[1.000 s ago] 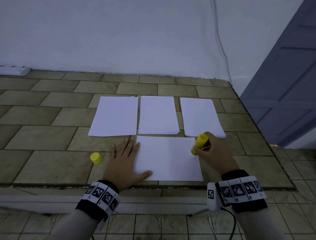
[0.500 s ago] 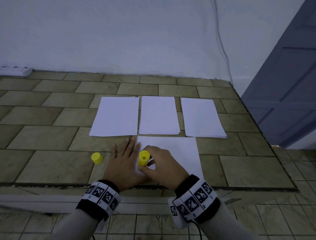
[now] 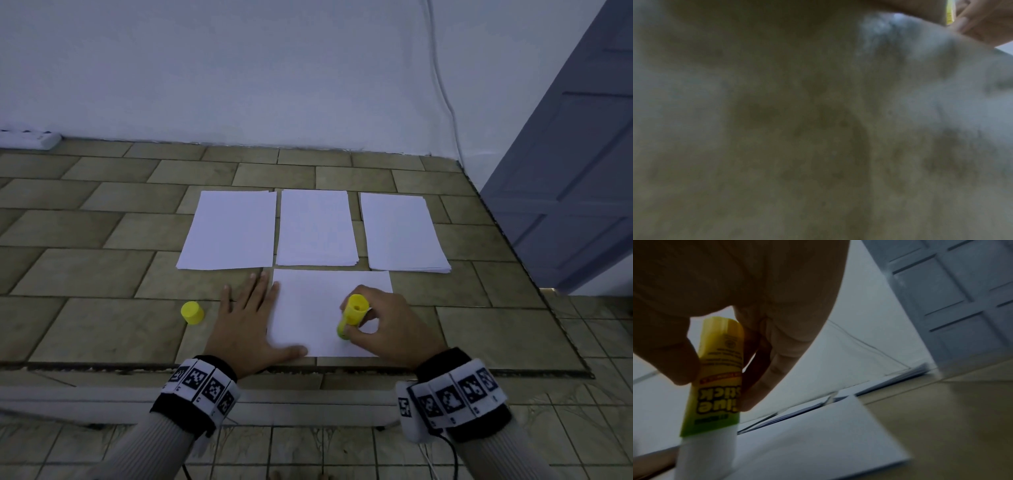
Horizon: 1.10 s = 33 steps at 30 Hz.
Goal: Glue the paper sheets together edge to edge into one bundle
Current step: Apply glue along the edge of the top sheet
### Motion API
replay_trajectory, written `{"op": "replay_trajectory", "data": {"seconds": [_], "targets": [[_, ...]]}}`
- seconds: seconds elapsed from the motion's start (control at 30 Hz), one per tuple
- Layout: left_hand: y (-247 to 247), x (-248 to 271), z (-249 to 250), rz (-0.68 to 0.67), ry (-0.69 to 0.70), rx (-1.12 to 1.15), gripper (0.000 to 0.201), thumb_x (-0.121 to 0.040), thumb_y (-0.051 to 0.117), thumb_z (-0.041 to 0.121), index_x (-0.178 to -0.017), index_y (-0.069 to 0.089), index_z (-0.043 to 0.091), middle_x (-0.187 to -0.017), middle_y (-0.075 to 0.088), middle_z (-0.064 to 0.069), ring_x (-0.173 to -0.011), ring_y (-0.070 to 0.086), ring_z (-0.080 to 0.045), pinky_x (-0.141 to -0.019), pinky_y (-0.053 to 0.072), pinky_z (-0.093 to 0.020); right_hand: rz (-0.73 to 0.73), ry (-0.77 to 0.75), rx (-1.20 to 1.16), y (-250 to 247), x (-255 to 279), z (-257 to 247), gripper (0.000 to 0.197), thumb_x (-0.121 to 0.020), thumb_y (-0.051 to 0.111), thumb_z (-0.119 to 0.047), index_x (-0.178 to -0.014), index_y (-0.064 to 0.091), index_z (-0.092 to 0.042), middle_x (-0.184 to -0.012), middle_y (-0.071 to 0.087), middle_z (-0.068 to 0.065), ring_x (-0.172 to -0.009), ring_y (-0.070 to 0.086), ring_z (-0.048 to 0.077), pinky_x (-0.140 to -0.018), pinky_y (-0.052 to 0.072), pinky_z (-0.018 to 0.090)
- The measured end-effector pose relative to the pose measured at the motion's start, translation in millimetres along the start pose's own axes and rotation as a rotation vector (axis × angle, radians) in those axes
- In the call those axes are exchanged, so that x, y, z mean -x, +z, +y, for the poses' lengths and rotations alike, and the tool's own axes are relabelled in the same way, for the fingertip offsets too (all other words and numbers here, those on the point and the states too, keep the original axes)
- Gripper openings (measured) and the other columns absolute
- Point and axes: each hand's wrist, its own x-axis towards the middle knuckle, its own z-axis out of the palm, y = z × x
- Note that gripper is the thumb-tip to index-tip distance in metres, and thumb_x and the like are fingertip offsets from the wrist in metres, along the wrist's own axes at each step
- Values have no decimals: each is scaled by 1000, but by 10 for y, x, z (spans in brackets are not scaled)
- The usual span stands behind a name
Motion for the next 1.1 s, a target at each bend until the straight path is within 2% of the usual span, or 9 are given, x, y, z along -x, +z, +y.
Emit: {"op": "replay_trajectory", "data": {"seconds": [0.1, 0.23, 0.4, 0.57, 0.67, 0.73, 0.87, 1.0, 1.1], "targets": [[16, 3, -9, 14, 2, 3, 136, -50, 4, 105, -156, 2, 20, -163, -11, 0, -149, -13, -16, -117, -11, -52, 33, -6, 14, -181, 126, 97, 8, -79, 69, -18, -85, 64, -15, -86, 66, -4, -77, 64, 13, -69, 56, 27], [27, 0, -12, 18, 6, 17, 137, -50, 6, 105, -156, 1, 18, -163, -11, 0, -149, -13, -16, -117, -11, -52, 97, 53, 12, -336, 258, 210, 8, -74, 68, -14, -80, 63, -14, -81, 66, -6, -74, 64, 16, -68, 55, 36], [22, 6, -13, 17, -3, 21, 137, -49, 5, 105, -156, 0, 19, -163, -10, 0, -149, -15, -15, -117, -13, -51, 156, 107, 4, -413, 325, 260, 16, -66, 61, -28, -77, 62, -17, -77, 65, -4, -71, 63, 17, -66, 53, 41], [21, -1, -7, 19, -2, 22, 136, -50, 5, 105, -156, 3, 20, -163, -10, 0, -149, -13, -16, -117, -11, -52, 175, 114, 4, -430, 298, 257, 21, -68, 61, -35, -83, 62, -21, -80, 67, -5, -74, 65, 15, -69, 56, 41], [13, 1, -5, 23, 2, 14, 136, -50, 5, 105, -156, 3, 21, -163, -10, 0, -149, -13, -16, -117, -10, -52, 194, 87, -51, -371, 188, 169, 22, -75, 72, -23, -94, 63, -19, -85, 69, -3, -76, 67, 14, -70, 57, 36], [8, 8, -2, 21, 3, 12, 136, -50, 4, 105, -156, 4, 20, -163, -10, -1, -149, -13, -16, -117, -10, -53, 164, 27, -76, -274, 84, 75, 26, -78, 76, -14, -101, 63, -16, -91, 68, -2, -75, 68, 13, -70, 58, 29], [13, 8, 0, 23, 7, 18, 136, -51, 5, 105, -156, 2, 19, -162, -13, -1, -149, -15, -17, -118, -10, -54, 83, -37, -120, 38, -158, -117, 19, -82, 74, -14, -99, 68, -10, -98, 67, -4, -83, 65, 10, -72, 57, 24], [17, 4, 14, 26, 13, 14, 138, -50, 2, 105, -156, 0, 16, -162, -13, -1, -148, -16, -15, -117, -9, -53, -98, -60, -68, 349, -362, -240, 22, -83, 73, -15, -102, 65, -8, -101, 63, 3, -89, 62, 14, -76, 56, 32], [8, 11, 28, 57, 28, 42, 138, -54, -2, 103, -155, 15, 11, -162, 1, -5, -150, -2, -20, -117, 0, -58, -177, -76, 13, 503, -460, -281, 26, -82, 73, -18, -103, 63, -8, -100, 61, 7, -90, 60, 19, -79, 53, 40]]}}
